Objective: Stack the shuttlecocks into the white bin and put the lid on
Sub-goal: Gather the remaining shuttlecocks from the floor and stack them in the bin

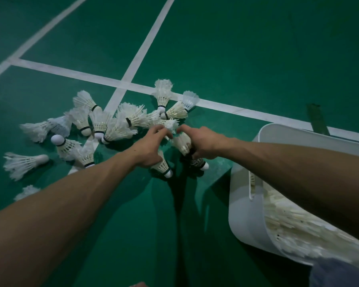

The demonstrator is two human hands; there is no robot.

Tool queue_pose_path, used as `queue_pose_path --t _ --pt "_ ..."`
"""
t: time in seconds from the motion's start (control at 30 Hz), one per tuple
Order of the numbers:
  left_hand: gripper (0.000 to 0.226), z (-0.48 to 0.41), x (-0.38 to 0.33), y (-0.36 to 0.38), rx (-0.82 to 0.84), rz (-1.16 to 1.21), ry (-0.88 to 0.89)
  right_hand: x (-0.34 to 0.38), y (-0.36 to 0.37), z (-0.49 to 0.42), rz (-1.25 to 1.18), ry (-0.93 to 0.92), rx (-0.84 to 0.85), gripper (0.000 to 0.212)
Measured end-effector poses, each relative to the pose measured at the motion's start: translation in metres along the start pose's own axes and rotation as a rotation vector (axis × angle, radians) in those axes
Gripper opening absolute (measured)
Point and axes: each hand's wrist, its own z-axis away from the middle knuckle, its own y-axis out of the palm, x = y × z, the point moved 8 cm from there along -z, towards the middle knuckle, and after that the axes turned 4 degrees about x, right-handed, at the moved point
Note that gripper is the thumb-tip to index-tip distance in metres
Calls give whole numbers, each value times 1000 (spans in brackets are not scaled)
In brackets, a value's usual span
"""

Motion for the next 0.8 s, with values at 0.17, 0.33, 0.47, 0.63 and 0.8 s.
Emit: queue_pose_path --t 0.17,0.33,0.47,0.63,0.8 --pt "36 -11 -23 8 107 2 75 -3 -5 7 -123 -18 7 93" --pt "38 -1 -19 -8 -4 365 -10 -2 -23 23 -180 -52 -76 78" --pt "40 20 -31 -37 -100 606 -39 3 -57 60 -206 -88 -250 53" --pt "54 41 -89 -64 -190 751 82 -3 -109 134 -301 -40 -542 28" --pt "67 43 -162 -72 -240 729 225 -43 -145 220 -376 62 -784 20"
